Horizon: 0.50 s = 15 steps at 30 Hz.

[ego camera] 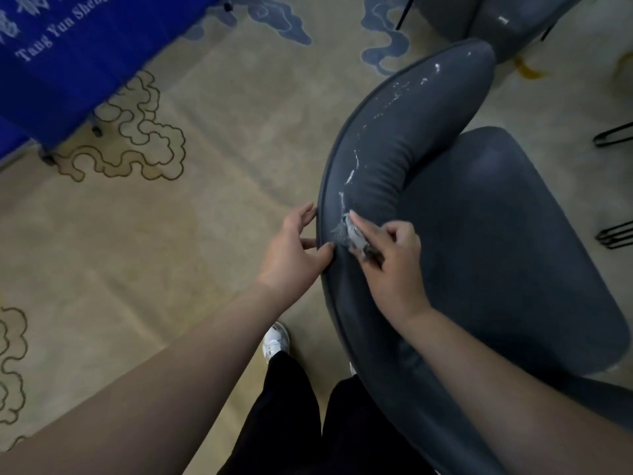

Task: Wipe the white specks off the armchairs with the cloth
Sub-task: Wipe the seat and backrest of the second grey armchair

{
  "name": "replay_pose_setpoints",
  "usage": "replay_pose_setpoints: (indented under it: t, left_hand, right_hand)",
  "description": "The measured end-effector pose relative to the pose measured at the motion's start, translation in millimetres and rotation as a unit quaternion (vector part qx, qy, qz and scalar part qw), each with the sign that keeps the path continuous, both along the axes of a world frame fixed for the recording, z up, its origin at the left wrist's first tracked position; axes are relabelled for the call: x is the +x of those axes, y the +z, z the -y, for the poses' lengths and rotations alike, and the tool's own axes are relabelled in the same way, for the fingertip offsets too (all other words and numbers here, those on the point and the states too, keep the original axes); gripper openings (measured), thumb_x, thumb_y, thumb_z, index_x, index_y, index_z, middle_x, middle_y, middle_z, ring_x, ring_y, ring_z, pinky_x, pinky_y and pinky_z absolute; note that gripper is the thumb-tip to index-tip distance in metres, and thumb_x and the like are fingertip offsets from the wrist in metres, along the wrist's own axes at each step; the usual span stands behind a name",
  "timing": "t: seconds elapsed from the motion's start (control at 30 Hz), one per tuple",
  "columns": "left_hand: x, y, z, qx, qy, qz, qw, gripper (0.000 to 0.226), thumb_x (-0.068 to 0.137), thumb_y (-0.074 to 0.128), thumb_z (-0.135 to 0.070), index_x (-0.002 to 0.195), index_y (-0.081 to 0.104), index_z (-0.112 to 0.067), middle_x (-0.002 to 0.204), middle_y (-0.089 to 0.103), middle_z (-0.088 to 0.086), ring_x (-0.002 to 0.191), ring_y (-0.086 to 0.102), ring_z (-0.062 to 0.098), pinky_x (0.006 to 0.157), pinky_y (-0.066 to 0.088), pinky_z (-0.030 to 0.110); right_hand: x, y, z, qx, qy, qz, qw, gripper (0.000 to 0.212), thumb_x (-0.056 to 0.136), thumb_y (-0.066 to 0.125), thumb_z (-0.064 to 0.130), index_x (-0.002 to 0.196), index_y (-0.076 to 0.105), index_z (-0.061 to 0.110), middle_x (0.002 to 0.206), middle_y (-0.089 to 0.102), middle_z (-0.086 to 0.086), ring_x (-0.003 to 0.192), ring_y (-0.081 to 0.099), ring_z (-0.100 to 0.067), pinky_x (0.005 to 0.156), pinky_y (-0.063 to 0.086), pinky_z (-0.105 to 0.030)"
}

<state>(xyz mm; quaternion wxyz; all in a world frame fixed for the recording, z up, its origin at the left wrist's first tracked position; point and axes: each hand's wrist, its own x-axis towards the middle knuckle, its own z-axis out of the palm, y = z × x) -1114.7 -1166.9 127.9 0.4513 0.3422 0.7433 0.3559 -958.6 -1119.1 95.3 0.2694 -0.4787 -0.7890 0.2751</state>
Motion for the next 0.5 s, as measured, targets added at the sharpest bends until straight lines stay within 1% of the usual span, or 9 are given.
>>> replay_pose_setpoints:
  t: [0.07,0.13,0.2,0.23,0.27,0.37,0.43,0.5]
  left_hand:
    - [-8,-1,-8,-0.005,-0.013,0.01,1.0,0.071,0.085,0.069,-0.014,0.145,0.032,-0.026,0.146,0.041,-0.018,0.089,0.064,-0.002,0.069,0.05,0.01]
    - [-14,-1,-14,-0.008,-0.022,0.019,1.0,0.071,0.085,0.069,-0.013,0.144,0.032,-0.025,0.146,0.042,-0.015,0.085,0.065,-0.002,0.075,0.054,0.017]
    - [-20,-2,-21,-0.006,-0.03,0.026,0.999,0.072,0.085,0.07,-0.013,0.144,0.03,-0.026,0.146,0.042,-0.015,0.085,0.066,0.0,0.08,0.056,0.025]
    - [-23,-1,-24,-0.005,-0.036,0.026,0.999,0.072,0.085,0.07,-0.014,0.144,0.03,-0.026,0.145,0.043,-0.015,0.087,0.066,0.001,0.082,0.056,0.027]
    - [-26,-1,-27,-0.005,-0.044,0.026,0.999,0.073,0.085,0.07,-0.014,0.144,0.029,-0.026,0.144,0.043,-0.016,0.088,0.066,0.001,0.083,0.056,0.027]
    - [-35,-3,-36,-0.002,-0.068,0.035,0.997,0.075,0.084,0.07,-0.013,0.145,0.027,-0.027,0.143,0.044,-0.017,0.091,0.065,0.003,0.08,0.055,0.024]
    - [-39,-4,-40,0.001,-0.083,0.04,0.996,0.076,0.084,0.07,-0.01,0.145,0.027,-0.026,0.143,0.045,-0.016,0.092,0.065,0.005,0.077,0.054,0.022]
    - [-43,-6,-43,0.003,-0.091,0.042,0.995,0.077,0.084,0.069,-0.007,0.145,0.026,-0.025,0.142,0.046,-0.015,0.093,0.064,0.005,0.078,0.054,0.021]
  right_hand:
    - [-6,1,-7,-0.006,-0.014,0.003,1.0,0.062,0.078,0.073,0.003,0.129,0.057,0.035,0.097,0.038,-0.002,0.089,0.045,-0.025,0.092,0.04,-0.027]
    - [-24,1,-29,-0.005,-0.034,0.007,0.999,0.058,0.079,0.075,0.009,0.127,0.059,0.035,0.097,0.037,0.0,0.09,0.046,-0.027,0.092,0.038,-0.024]
    - [-43,3,-51,-0.008,-0.052,0.008,0.999,0.054,0.08,0.075,0.014,0.126,0.06,0.037,0.096,0.036,0.002,0.09,0.046,-0.027,0.091,0.043,-0.031]
    - [-48,3,-57,-0.011,-0.06,0.006,0.998,0.053,0.08,0.074,0.014,0.126,0.061,0.038,0.095,0.036,0.003,0.09,0.046,-0.027,0.089,0.045,-0.035]
    - [-50,3,-57,-0.012,-0.066,0.009,0.998,0.054,0.081,0.073,0.013,0.126,0.06,0.039,0.095,0.036,0.003,0.09,0.045,-0.026,0.089,0.045,-0.036]
    - [-40,3,-33,-0.004,-0.069,0.034,0.997,0.06,0.081,0.07,0.006,0.129,0.057,0.04,0.097,0.036,0.002,0.09,0.042,-0.023,0.088,0.035,-0.022]
    - [-33,3,-17,-0.006,-0.074,0.043,0.996,0.063,0.079,0.071,0.001,0.128,0.058,0.04,0.097,0.037,0.001,0.089,0.041,-0.023,0.088,0.032,-0.02]
    - [-37,2,-21,-0.01,-0.083,0.048,0.995,0.062,0.078,0.071,0.001,0.126,0.06,0.039,0.096,0.037,0.001,0.089,0.04,-0.022,0.089,0.03,-0.017]
